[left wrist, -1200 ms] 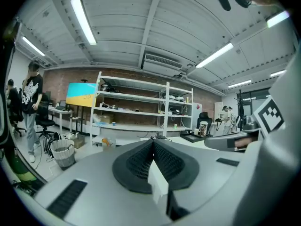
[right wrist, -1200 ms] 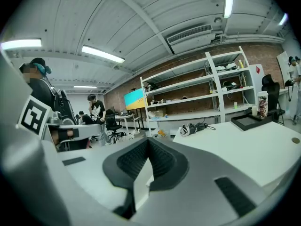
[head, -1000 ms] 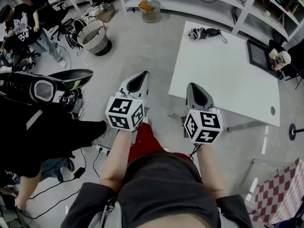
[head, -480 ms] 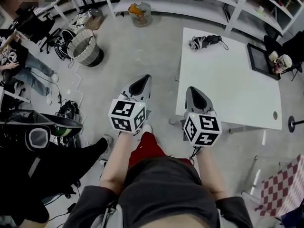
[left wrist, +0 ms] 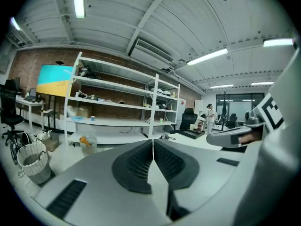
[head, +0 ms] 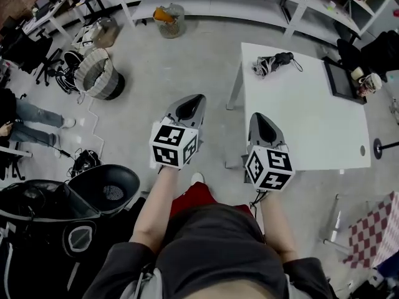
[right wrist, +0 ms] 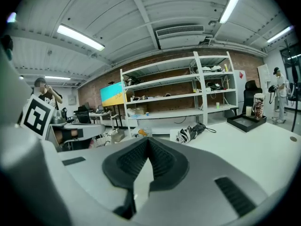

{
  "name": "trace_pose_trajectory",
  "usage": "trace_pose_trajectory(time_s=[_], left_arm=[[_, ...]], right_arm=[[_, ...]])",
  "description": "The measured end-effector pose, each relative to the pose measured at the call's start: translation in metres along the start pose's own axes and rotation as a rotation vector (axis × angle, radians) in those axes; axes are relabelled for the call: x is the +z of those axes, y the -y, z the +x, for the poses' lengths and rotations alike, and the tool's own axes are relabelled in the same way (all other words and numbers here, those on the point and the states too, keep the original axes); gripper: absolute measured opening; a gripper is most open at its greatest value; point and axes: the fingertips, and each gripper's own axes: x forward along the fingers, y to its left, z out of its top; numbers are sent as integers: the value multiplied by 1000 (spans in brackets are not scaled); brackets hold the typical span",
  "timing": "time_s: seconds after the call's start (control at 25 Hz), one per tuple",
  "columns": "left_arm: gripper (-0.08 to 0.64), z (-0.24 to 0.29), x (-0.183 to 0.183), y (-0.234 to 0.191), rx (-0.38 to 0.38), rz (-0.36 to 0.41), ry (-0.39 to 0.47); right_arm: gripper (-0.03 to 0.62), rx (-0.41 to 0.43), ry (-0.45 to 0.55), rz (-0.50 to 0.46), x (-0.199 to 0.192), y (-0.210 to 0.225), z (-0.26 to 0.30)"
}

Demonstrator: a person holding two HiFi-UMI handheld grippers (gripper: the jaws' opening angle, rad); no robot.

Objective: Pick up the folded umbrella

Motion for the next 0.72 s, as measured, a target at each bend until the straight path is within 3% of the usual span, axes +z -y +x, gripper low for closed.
trace_pose_trajectory(time_s=[0.28, 0.72], left_arm=[[17, 41, 10, -21, -112, 6, -9], [20, 92, 8, -13, -262, 26, -64]], right_arm=[[18, -102, -2, 20, 7, 0, 30], [18, -222, -29, 55, 3, 19, 44]])
